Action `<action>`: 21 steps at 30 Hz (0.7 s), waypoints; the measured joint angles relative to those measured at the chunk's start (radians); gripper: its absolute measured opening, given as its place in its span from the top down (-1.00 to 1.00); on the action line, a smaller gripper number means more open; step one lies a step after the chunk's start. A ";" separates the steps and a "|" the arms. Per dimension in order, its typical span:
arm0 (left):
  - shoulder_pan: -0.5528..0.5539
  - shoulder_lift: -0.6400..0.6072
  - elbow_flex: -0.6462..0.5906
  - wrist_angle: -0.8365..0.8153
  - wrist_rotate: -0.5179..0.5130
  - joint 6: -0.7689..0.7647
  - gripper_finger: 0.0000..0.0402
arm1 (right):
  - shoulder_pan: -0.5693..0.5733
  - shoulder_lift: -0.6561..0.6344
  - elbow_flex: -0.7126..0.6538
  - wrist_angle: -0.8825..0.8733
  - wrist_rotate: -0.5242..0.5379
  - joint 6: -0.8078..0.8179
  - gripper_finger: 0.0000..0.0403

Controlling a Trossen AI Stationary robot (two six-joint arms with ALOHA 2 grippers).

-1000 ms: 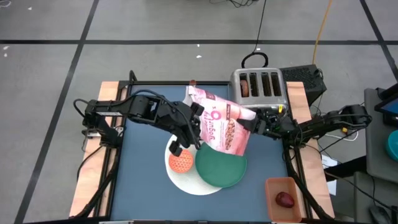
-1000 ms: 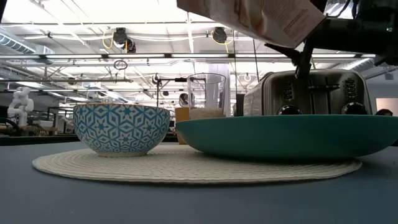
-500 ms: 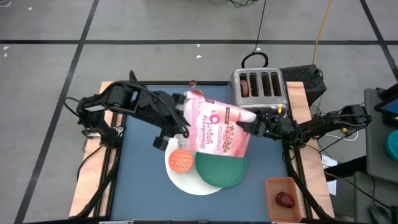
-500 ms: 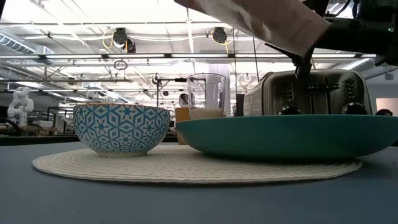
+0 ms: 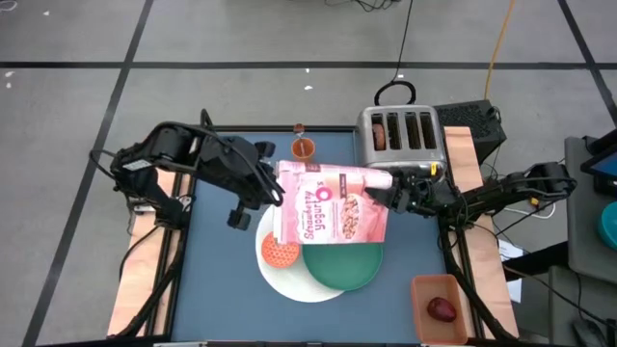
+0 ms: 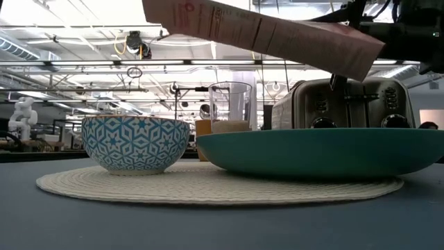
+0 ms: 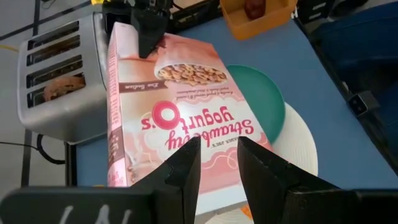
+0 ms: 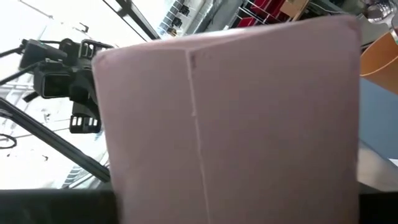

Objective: Arrange a breakfast setting
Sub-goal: Pour the cereal into the orange bowl

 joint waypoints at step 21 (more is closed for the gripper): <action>0.000 -0.170 -0.042 -0.079 -0.080 -0.177 0.44 | 0.000 -0.001 0.057 0.000 -0.191 -0.212 0.00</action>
